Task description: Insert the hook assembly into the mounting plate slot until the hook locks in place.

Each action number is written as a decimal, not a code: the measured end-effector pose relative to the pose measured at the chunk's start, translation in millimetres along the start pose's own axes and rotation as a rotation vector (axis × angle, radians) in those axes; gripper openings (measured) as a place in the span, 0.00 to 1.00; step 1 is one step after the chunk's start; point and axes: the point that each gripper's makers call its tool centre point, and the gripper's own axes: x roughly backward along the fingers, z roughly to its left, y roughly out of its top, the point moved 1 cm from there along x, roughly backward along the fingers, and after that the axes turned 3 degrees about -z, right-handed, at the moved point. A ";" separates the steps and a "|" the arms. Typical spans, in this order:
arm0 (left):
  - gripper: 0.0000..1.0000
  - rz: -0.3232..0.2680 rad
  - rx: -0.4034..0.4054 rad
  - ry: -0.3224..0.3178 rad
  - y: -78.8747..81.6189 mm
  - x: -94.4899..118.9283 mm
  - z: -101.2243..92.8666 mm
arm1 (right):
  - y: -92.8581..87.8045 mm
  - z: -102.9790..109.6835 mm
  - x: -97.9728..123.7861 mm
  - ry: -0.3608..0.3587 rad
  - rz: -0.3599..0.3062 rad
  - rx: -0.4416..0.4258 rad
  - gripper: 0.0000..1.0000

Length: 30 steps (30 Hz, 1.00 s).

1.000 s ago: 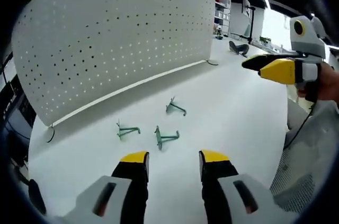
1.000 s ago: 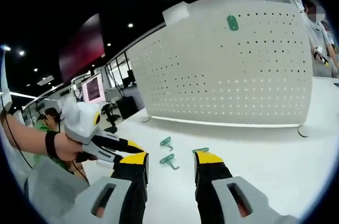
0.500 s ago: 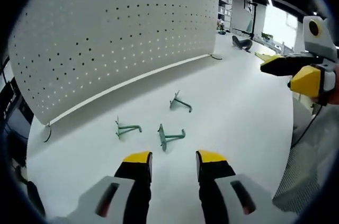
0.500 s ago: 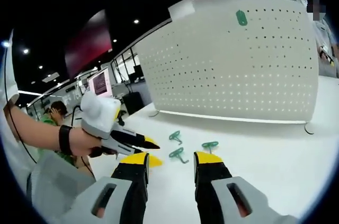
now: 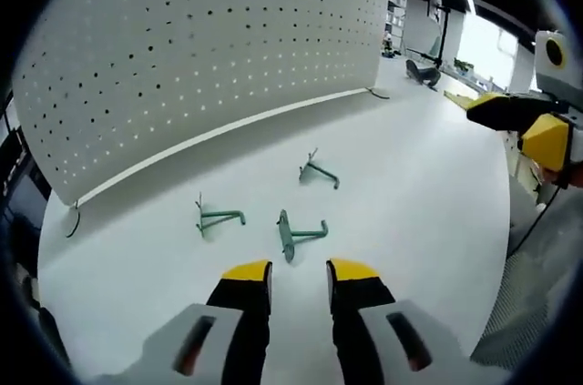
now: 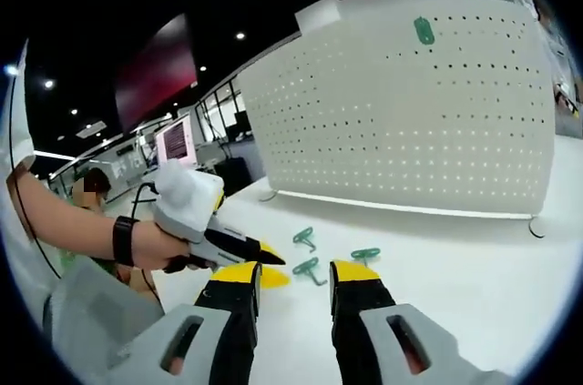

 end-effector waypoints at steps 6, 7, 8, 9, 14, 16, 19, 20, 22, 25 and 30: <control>0.17 0.001 0.009 0.005 1.2 -7.1 2.7 | -3.4 -3.7 1.9 -0.011 0.004 -0.017 0.30; 0.18 0.004 0.006 0.007 0.9 -7.5 2.9 | -2.7 -3.5 2.1 -0.011 0.000 -0.019 0.30; 0.18 0.002 0.002 0.012 1.2 -7.7 3.7 | -2.8 -3.0 2.4 -0.010 0.000 -0.017 0.30; 0.18 0.002 0.001 0.013 1.4 -8.3 4.0 | -3.4 -3.0 2.4 -0.010 0.004 -0.012 0.30; 0.17 0.011 -0.005 0.009 1.3 -14.5 4.8 | -3.2 -3.9 3.3 -0.017 -0.001 -0.024 0.30; 0.17 0.009 0.014 0.010 2.0 -16.0 6.2 | -2.7 -4.9 3.7 -0.022 0.001 -0.019 0.30; 0.16 0.013 0.011 0.009 1.7 -19.1 6.4 | -0.5 -5.6 4.0 -0.024 -0.006 -0.022 0.30; 0.16 0.020 0.008 0.008 1.1 -19.8 6.1 | 0.0 -5.6 4.4 -0.025 -0.007 -0.022 0.30; 0.15 0.012 0.009 0.005 2.3 -20.1 5.4 | 0.4 -6.4 4.6 -0.027 -0.009 -0.020 0.30; 0.12 0.012 0.002 0.005 2.5 -21.9 6.1 | 1.5 -7.2 4.9 -0.031 -0.013 -0.025 0.30; 0.11 0.027 0.012 0.005 -0.1 -24.6 6.5 | 2.4 -6.0 5.0 -0.033 -0.016 -0.030 0.30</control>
